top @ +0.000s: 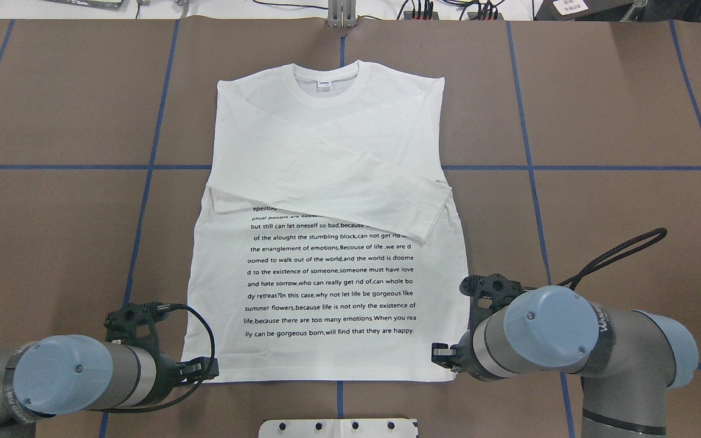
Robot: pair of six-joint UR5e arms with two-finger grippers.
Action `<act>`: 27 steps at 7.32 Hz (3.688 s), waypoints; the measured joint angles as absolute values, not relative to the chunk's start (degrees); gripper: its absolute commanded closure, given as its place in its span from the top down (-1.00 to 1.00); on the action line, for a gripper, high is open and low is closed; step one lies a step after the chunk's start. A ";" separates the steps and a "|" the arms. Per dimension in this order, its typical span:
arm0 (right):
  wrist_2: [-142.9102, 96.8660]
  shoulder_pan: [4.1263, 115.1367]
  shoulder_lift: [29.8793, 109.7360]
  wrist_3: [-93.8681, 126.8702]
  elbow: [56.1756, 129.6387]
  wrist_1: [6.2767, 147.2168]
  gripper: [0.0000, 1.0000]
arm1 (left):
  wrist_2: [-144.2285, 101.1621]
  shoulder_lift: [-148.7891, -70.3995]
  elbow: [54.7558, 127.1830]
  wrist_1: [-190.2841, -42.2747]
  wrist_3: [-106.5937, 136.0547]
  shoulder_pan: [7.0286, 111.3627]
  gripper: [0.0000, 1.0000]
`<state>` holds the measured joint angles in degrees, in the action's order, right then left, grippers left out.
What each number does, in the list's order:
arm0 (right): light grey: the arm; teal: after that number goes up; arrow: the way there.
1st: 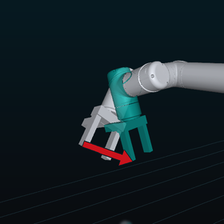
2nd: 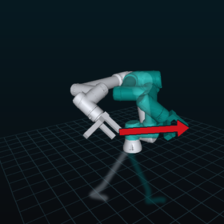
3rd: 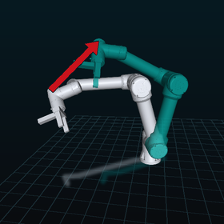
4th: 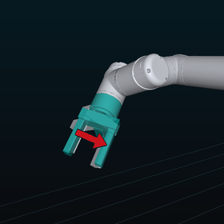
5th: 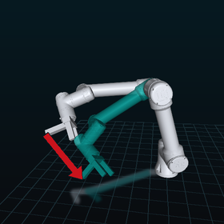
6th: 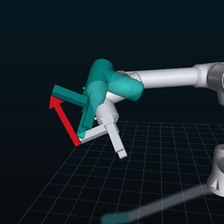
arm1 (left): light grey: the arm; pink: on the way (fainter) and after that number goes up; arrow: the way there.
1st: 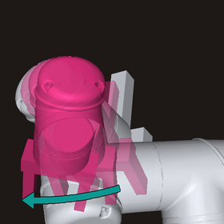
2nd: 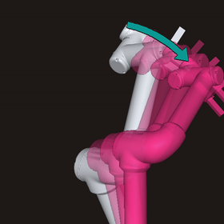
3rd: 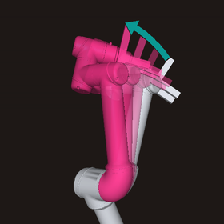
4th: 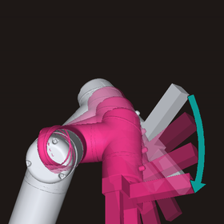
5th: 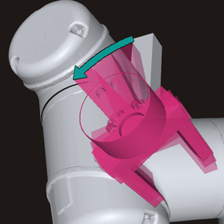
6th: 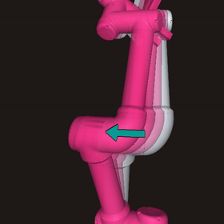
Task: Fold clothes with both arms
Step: 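Grasp the hem corners with both grippers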
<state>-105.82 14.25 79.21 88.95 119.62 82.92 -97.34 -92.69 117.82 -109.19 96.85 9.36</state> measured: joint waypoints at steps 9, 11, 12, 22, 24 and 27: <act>-105.82 15.05 79.33 88.56 119.46 82.88 -1.00 | -96.25 -93.20 115.63 -109.07 97.16 9.43 0.72; -105.87 15.26 79.36 88.51 119.52 82.88 -1.00 | -96.29 -93.32 115.74 -109.08 97.20 9.62 0.67; -105.89 15.32 79.36 88.51 119.52 82.88 -1.00 | -96.31 -93.36 115.86 -109.07 97.20 9.76 0.67; -106.01 16.00 79.56 88.23 119.43 82.88 -1.00 | -96.44 -96.81 115.93 -106.45 97.35 10.44 -0.65; -106.20 16.43 79.70 88.17 119.44 82.88 -1.00 | -96.55 -98.61 116.18 -104.65 97.38 10.52 -1.00; -106.28 16.81 79.59 88.16 119.53 82.88 -1.00 | -96.77 -99.11 117.31 -104.26 97.38 11.89 -1.00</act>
<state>-106.28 16.81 79.59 88.16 119.53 82.88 -96.77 -99.11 117.31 -104.26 97.38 11.89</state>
